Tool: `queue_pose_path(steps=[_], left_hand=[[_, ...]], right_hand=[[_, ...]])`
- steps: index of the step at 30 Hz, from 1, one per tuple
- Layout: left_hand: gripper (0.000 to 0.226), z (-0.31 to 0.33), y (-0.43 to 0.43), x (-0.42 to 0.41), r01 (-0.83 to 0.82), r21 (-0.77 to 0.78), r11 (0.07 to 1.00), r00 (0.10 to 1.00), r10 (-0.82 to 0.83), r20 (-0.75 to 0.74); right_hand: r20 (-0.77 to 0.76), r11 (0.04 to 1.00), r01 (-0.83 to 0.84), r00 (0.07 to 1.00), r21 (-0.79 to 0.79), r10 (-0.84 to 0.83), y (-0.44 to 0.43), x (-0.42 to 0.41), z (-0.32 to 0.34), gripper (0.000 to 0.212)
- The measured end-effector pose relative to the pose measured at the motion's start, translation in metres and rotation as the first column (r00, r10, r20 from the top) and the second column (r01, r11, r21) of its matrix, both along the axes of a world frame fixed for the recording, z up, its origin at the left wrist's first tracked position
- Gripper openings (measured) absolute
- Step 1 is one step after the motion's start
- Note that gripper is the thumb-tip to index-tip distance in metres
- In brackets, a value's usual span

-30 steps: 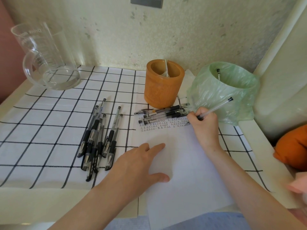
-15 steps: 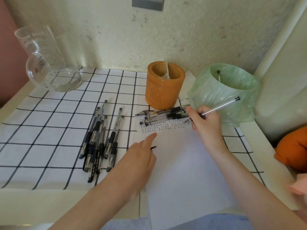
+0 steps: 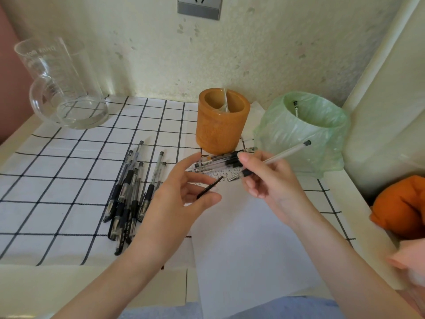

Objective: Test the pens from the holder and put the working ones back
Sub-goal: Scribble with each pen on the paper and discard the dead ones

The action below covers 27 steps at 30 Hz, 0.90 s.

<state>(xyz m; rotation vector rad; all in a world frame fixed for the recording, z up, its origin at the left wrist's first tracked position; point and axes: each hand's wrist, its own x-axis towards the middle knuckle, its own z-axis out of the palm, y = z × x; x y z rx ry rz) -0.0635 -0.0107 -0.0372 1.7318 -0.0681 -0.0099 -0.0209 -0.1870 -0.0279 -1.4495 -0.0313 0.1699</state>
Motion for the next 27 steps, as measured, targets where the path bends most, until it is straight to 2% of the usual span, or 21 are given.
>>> queue_pose_path(steps=[5,9,11,13,16,22,27], left_hand=[[0.066,-0.002,-0.004,-0.001,0.018,-0.001,1.000,1.000,-0.018,0.026],[0.059,-0.004,-0.007,-0.002,0.018,0.056,0.998,0.999,-0.020,0.047],[0.040,-0.003,-0.006,-0.002,0.014,0.054,0.998,1.000,-0.015,0.013],[0.011,-0.001,-0.003,-0.002,0.039,0.066,0.997,0.999,-0.037,-0.027],[0.021,-0.003,-0.001,-0.002,0.062,0.150,0.987,0.998,-0.062,-0.007],[0.024,-0.004,-0.006,-0.004,0.058,0.178,0.982,0.996,-0.070,0.063],[0.025,-0.006,-0.010,-0.005,0.087,0.207,0.975,0.993,-0.100,0.057]], right_hand=[[0.008,0.995,-0.071,0.997,-0.065,0.072,0.008,-0.007,-0.003,0.029],[-0.014,0.977,-0.195,0.981,-0.084,0.195,0.014,-0.008,-0.007,0.023],[0.003,0.969,-0.241,0.970,-0.052,0.242,0.015,-0.008,-0.007,0.017],[0.028,0.966,-0.256,0.966,0.018,0.256,0.013,-0.008,-0.007,0.028],[0.029,0.976,-0.219,0.975,0.013,0.219,0.010,-0.009,-0.005,0.039],[0.024,0.984,-0.173,0.984,-0.026,0.174,0.005,-0.014,-0.007,0.033],[0.036,0.983,-0.179,0.983,-0.046,0.181,0.001,-0.018,-0.005,0.028]])
